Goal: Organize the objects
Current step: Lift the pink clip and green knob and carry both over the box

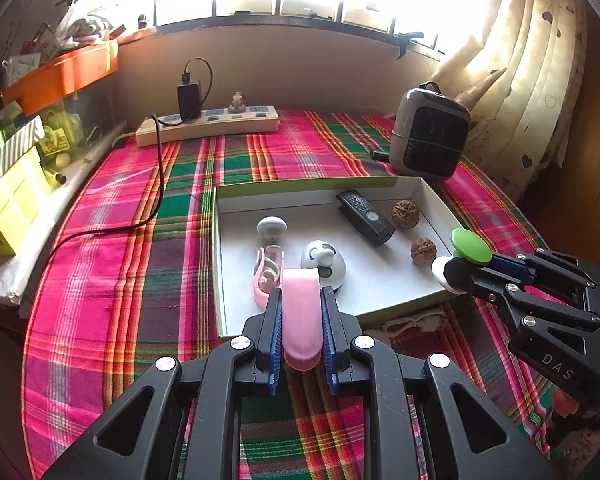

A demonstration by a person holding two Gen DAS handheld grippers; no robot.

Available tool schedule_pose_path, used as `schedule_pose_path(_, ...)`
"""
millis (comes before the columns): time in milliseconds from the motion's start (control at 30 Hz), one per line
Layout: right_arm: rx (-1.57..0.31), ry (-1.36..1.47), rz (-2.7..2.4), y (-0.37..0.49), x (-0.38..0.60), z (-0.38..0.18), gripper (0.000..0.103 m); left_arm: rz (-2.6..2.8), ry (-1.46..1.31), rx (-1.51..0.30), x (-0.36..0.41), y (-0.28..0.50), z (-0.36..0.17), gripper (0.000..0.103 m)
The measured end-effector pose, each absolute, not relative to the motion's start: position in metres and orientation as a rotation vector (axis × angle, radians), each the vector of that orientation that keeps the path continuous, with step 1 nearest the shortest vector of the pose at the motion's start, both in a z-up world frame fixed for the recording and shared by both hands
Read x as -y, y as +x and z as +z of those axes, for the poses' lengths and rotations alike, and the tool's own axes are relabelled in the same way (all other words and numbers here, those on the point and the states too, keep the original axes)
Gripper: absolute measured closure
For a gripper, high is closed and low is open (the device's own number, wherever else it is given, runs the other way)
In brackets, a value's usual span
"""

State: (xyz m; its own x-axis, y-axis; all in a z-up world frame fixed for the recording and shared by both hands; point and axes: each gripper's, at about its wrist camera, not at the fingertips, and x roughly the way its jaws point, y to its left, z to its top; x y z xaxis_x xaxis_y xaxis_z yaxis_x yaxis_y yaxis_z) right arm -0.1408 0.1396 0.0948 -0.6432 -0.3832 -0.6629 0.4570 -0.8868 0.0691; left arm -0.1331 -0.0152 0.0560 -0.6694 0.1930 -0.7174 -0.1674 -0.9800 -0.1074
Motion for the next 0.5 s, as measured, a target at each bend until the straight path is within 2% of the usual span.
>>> schedule_pose_path(500, -0.161, 0.992, -2.459, -0.167, -0.134, 0.091, 0.085, 2.682, -1.181, 0.049, 0.012, -0.161, 0.055, 0.087)
